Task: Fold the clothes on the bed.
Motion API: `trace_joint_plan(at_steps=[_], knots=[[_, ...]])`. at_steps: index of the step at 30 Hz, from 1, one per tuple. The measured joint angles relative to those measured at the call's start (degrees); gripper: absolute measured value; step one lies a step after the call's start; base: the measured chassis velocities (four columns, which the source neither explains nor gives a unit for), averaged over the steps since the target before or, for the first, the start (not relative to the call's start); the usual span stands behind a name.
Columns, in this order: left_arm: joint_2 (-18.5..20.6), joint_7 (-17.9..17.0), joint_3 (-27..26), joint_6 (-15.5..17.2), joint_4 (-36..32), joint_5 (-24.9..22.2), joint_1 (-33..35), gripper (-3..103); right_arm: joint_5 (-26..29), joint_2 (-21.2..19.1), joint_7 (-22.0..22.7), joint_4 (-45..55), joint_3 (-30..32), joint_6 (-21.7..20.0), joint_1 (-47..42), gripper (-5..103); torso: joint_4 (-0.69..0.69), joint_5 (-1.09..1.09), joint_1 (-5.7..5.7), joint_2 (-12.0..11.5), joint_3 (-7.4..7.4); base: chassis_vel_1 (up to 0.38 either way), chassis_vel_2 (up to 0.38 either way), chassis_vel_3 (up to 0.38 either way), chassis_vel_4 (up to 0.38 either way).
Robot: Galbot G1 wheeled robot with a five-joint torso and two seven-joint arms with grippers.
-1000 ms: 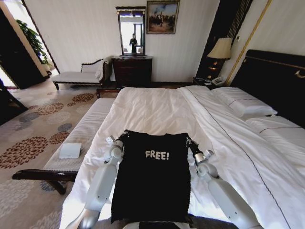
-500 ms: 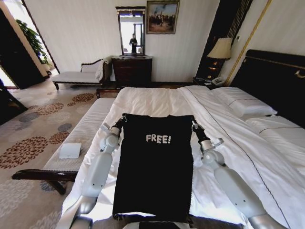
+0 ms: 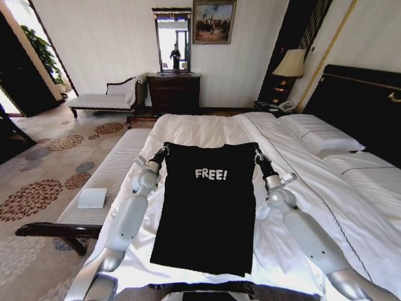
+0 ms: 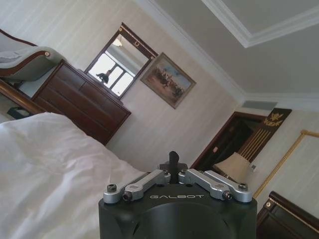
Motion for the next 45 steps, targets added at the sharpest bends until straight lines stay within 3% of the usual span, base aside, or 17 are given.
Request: trace_joint_plan(at_steps=[15,23,28,33,45], knots=[[-4.18,-0.27,-0.87,-0.96,5.45,1.92,-4.46,2,0.17,0.85,-0.13,-5.74,-7.29,0.69,8.78,0,0.02,0.0,0.01,-0.01,0.01,0.0,0.0,0.0,0.0],[-3.43,-0.26,-0.9,-1.16,5.1,1.97,-4.33,2,-0.11,1.06,-0.04,-5.59,-7.91,0.73,8.32,0,0.01,0.01,0.02,-0.01,0.0,0.0,0.0,0.0,0.0],[-1.67,-0.65,-0.98,-1.09,0.64,1.97,1.54,2,-0.23,-0.04,2.36,-2.41,-5.75,0.57,2.39,0,0.02,-0.01,0.0,-0.01,0.0,0.0,0.0,0.0,0.0],[1.6,-1.14,-1.83,-0.83,-5.98,2.2,12.2,2,-3.81,-1.98,5.31,2.62,-3.38,-0.18,-8.65,0,-0.02,0.0,-0.01,0.0,-0.01,0.0,0.0,0.0,0.0],[2.39,-4.02,-4.68,-0.62,-18.35,4.75,28.93,2,-8.65,-1.79,12.61,12.9,-0.65,-0.53,-23.24,0,0.0,-0.01,-0.01,0.0,-0.02,0.0,0.0,0.0,0.0]])
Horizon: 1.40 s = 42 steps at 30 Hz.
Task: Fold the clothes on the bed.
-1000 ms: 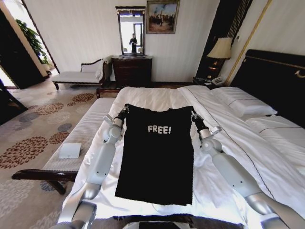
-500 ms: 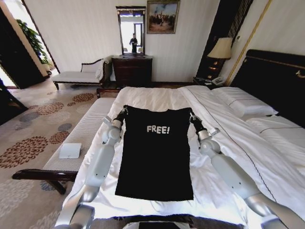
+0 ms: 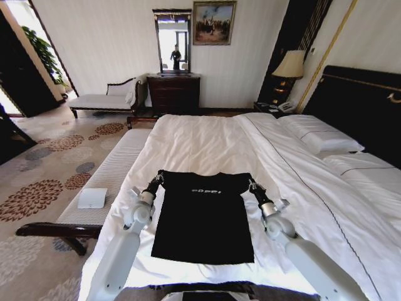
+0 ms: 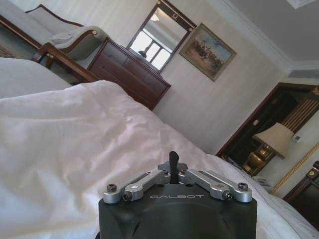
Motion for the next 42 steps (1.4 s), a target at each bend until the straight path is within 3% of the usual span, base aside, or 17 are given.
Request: trace_joint_plan(at_steps=[7,14,18,28,40,41,42], knots=[[-0.2,-1.08,-1.74,0.82,-4.17,5.82,11.04,2,-4.36,2.13,3.35,5.04,1.35,-0.5,-10.46,0,0.01,0.0,-0.01,0.0,0.01,0.0,0.0,0.0,0.0],[-2.06,-2.24,-2.13,1.95,-5.31,10.29,17.23,2,-10.13,5.66,4.79,4.55,1.84,0.13,-17.07,0,-0.01,0.01,0.01,0.01,0.01,0.0,0.0,0.0,0.0],[-1.84,-2.8,-2.04,3.31,-5.62,13.53,18.98,2,-12.29,6.53,4.79,4.0,2.07,0.65,-18.52,0,-0.01,0.01,0.01,0.01,0.01,0.0,0.0,0.0,0.0],[-1.01,-3.31,-2.05,4.82,-7.34,14.14,21.47,2,-12.9,6.57,4.72,3.39,3.58,0.95,-19.83,0,0.0,0.01,0.02,-0.01,0.02,0.0,0.0,0.0,0.0],[-1.37,-3.56,-1.84,4.29,-8.54,16.73,23.89,2,-15.95,7.73,4.74,5.14,3.45,1.25,-22.11,0,0.0,0.01,0.02,0.0,0.02,0.0,0.0,0.0,0.0],[-1.57,-3.93,-1.79,3.96,-8.77,17.69,24.25,-2,-16.37,7.86,5.05,5.45,3.39,1.25,-22.32,5,0.0,0.01,0.02,-0.01,0.02,0.0,0.0,0.0,0.0],[-1.69,-4.17,-1.8,3.67,-9.05,18.36,24.64,3,-16.62,7.92,5.29,5.88,3.4,1.25,-22.61,5,0.0,0.01,0.02,-0.01,0.02,0.0,0.0,0.0,0.0]])
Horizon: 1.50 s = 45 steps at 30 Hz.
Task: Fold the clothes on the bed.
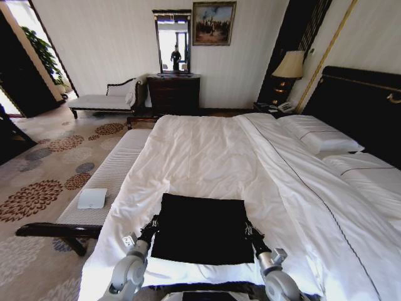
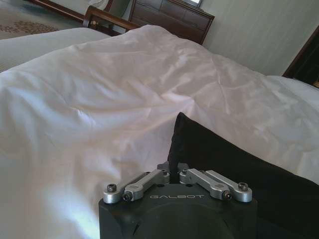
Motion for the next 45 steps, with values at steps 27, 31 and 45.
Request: trace_joint_plan(at_steps=[27,31,45], knots=[[-3.06,0.58,-0.94,1.06,14.01,-2.74,-17.17,97,4.18,4.09,11.49,4.48,4.05,-5.24,7.49,100,-0.03,0.0,0.01,-0.01,0.01,0.0,0.0,0.0,0.0],[-4.68,0.95,0.01,0.66,18.54,-3.96,-21.18,100,4.28,4.57,11.36,3.55,4.29,-5.27,7.79,100,-0.01,0.01,0.01,-0.01,0.01,0.0,0.0,0.0,0.0],[-6.97,2.33,1.6,-0.53,23.57,-7.01,-25.88,80,5.03,5.22,11.17,1.93,5.02,-5.3,8.63,100,0.0,0.01,0.01,-0.01,0.0,0.0,0.0,0.0,0.0]])
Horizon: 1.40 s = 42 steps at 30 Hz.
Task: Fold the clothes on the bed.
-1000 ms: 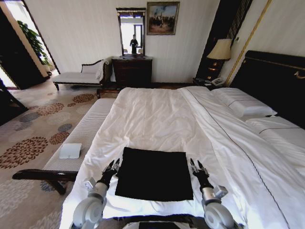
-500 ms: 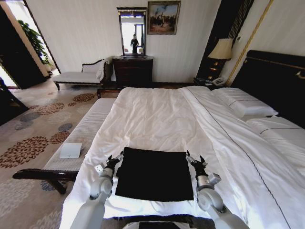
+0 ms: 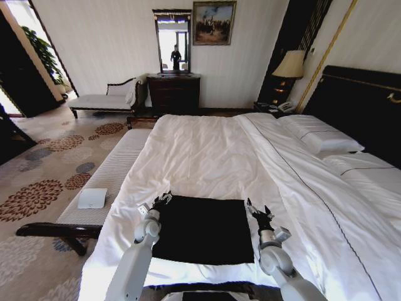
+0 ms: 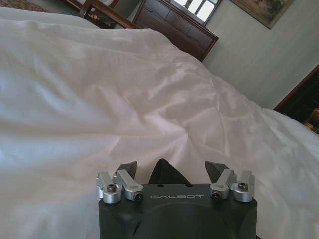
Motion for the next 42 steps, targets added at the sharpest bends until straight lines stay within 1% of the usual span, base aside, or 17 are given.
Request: trace_joint_plan(at_steps=[1,3,5,6,8,12,14,19,20,24,27,29,32,35,36,38,42], knots=[[-0.01,0.06,0.06,-0.05,0.16,0.05,0.0,80,-0.03,0.06,-0.01,-0.05,-0.01,-0.01,0.03,100,0.0,0.0,0.0,0.0,0.0,0.0,0.0,0.0,0.0],[-0.01,0.17,0.26,-0.14,0.76,0.4,-0.03,64,-0.14,0.21,-0.03,-0.13,-0.12,-0.06,0.13,100,0.0,0.0,0.0,0.01,0.0,0.0,0.0,0.0,0.0],[-0.02,0.17,0.29,-0.17,1.06,0.66,-0.11,64,-0.19,0.24,-0.04,-0.14,-0.15,-0.08,0.18,100,0.0,0.0,0.0,0.01,0.0,0.0,0.0,0.0,0.0],[-0.09,0.18,0.29,-0.23,1.48,0.89,-0.34,53,-0.23,0.28,-0.04,-0.14,-0.19,-0.09,0.25,100,0.0,0.0,0.0,0.01,0.0,0.0,0.0,0.0,0.0],[-0.13,0.18,0.28,-0.24,1.68,0.95,-0.45,53,-0.24,0.3,-0.04,-0.14,-0.2,-0.11,0.27,100,0.0,0.0,0.0,0.01,0.0,0.0,0.0,0.0,0.0],[-0.14,0.13,0.17,-0.33,3.33,1.27,-1.32,31,-0.29,0.33,-0.04,-0.1,-0.22,-0.15,0.15,100,0.0,0.0,0.0,0.01,0.0,0.0,0.0,0.0,0.0],[-0.12,0.12,0.16,-0.34,3.5,1.32,-1.38,31,-0.29,0.33,-0.05,-0.1,-0.21,-0.15,0.1,100,0.0,0.0,0.0,0.01,0.0,0.0,0.0,0.0,0.0],[0.11,0.12,-0.04,-0.41,4.16,1.48,-1.42,15,-0.29,0.24,-0.04,-0.16,0.03,-0.16,-0.1,100,0.0,-0.01,-0.01,0.01,0.0,0.0,0.0,0.0,0.0],[0.14,0.13,-0.14,-0.45,4.25,1.49,-1.41,4,-0.3,0.24,-0.04,-0.16,0.11,-0.16,-0.15,100,0.0,-0.01,-0.01,0.01,0.0,0.0,0.0,0.0,0.0],[0.21,0.16,-0.24,-0.52,4.23,1.49,-1.34,-2,-0.29,0.36,-0.04,-0.16,0.14,-0.16,-0.28,100,0.0,-0.01,-0.01,0.01,0.0,0.0,0.0,0.0,0.0],[0.44,0.29,-0.41,-0.62,3.95,1.49,-1.16,15,-0.46,0.86,-0.01,-0.16,0.15,-0.16,-0.6,100,0.0,-0.01,-0.01,0.01,0.0,0.0,0.0,0.0,0.0],[0.5,0.3,-0.52,-0.63,3.84,1.48,-1.14,15,-0.56,0.98,0.01,-0.13,0.15,-0.16,-0.71,100,0.0,-0.01,-0.01,0.01,0.0,0.0,0.0,0.0,0.0],[0.68,0.41,-0.65,-0.66,3.64,1.41,-1.06,30,-0.99,1.24,0.04,-0.01,0.15,-0.16,-0.95,100,0.0,-0.01,-0.01,0.01,0.0,0.0,0.0,0.0,0.0],[0.74,0.69,-0.66,-0.69,3.6,1.41,-0.94,36,-1.2,1.4,0.09,0.02,0.15,-0.16,-1.08,100,0.0,-0.01,-0.01,0.01,0.0,0.0,0.0,0.0,0.0],[0.72,0.94,-0.66,-0.74,3.6,1.45,-0.72,46,-1.33,1.51,0.19,0.16,0.15,-0.16,-1.22,100,0.0,-0.01,-0.01,0.01,0.0,0.0,0.0,0.0,0.0],[0.66,1.08,-0.65,-0.8,3.61,1.54,-0.58,46,-1.37,1.54,0.23,0.25,0.15,-0.16,-1.27,100,0.0,-0.01,-0.01,0.01,0.0,0.0,0.0,0.0,0.0],[0.2,1.72,-0.51,-1.16,3.88,2.21,-0.17,63,-1.5,1.54,0.38,0.45,0.27,-0.16,-1.4,100,0.0,-0.01,-0.01,0.01,-0.01,0.0,0.0,0.0,0.0]])
